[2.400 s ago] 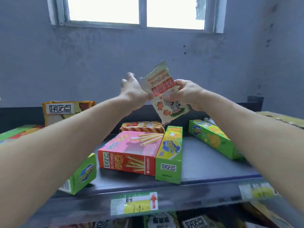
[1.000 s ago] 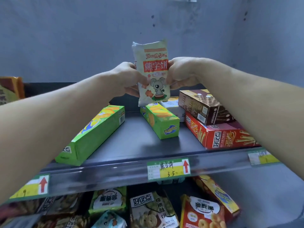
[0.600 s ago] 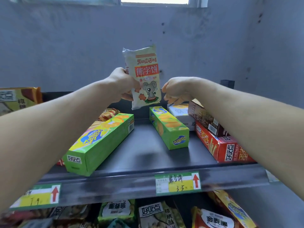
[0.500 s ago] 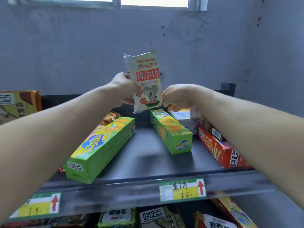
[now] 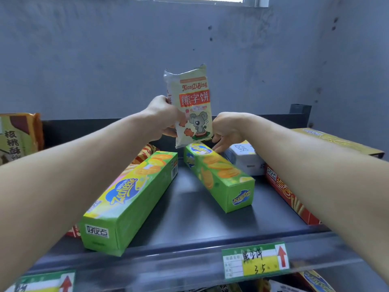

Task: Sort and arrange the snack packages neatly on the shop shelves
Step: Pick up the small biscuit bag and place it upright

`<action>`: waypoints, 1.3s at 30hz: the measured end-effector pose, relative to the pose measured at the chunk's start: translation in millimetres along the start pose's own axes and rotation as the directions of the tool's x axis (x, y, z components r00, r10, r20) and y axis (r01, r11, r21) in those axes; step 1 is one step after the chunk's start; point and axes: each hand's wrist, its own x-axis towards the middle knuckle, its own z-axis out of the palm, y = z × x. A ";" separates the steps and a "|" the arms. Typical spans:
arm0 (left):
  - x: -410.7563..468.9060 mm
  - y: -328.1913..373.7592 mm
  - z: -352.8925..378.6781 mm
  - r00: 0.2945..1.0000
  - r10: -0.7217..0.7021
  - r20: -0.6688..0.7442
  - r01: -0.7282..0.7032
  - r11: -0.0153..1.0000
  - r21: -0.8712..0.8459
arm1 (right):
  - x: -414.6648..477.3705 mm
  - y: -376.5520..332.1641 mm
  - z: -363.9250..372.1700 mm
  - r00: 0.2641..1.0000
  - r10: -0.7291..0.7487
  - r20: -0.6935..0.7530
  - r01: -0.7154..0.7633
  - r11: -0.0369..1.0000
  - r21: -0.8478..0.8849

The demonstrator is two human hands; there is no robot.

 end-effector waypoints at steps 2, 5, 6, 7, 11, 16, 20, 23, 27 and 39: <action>4.8 -0.9 2.6 1.000 -0.001 0.005 0.001 1.000 0.003 | -0.5 0.3 0.1 1.000 -0.002 0.021 0.002 1.000 0.026; 11.6 0.4 9.9 1.000 -0.002 0.027 0.002 1.000 -0.012 | -2.8 -4.3 -13.9 0.999 -0.036 0.020 0.037 0.999 -0.025; 14.0 1.2 13.9 0.999 0.000 0.037 0.000 1.000 -0.015 | -2.8 -5.5 -22.2 0.998 -0.062 0.001 0.062 0.997 -0.037; 16.0 2.4 19.2 0.999 0.002 0.047 -0.001 1.000 -0.017 | -7.4 -7.7 -28.9 0.997 -0.076 -0.021 0.076 0.996 -0.037; 21.6 6.8 45.9 0.995 0.002 0.095 -0.003 1.000 0.002 | -7.6 -6.2 -48.5 0.987 -0.120 -0.111 0.120 0.993 -0.009; 30.0 1.7 68.6 0.992 -0.045 0.117 0.036 0.996 0.080 | -2.1 2.5 -45.0 0.994 -0.063 -0.092 0.068 0.996 0.050; 41.7 -8.3 61.8 0.994 -0.090 0.058 0.082 0.988 0.128 | 6.5 1.1 -31.2 0.992 -0.097 -0.085 0.105 0.990 0.096; 48.8 -12.2 51.5 0.994 -0.108 0.016 0.104 0.980 0.170 | 14.1 -0.8 -20.4 0.990 -0.108 -0.087 0.119 0.984 0.132; 51.6 -19.3 46.9 0.990 -0.140 0.014 0.131 0.958 0.257 | 19.5 3.1 -14.8 0.998 -0.060 -0.014 0.061 0.992 0.111; 59.3 -32.1 71.1 0.980 -0.189 0.071 0.172 0.966 0.193 | 36.2 6.9 -31.7 0.979 0.011 -0.202 -0.037 0.992 -0.123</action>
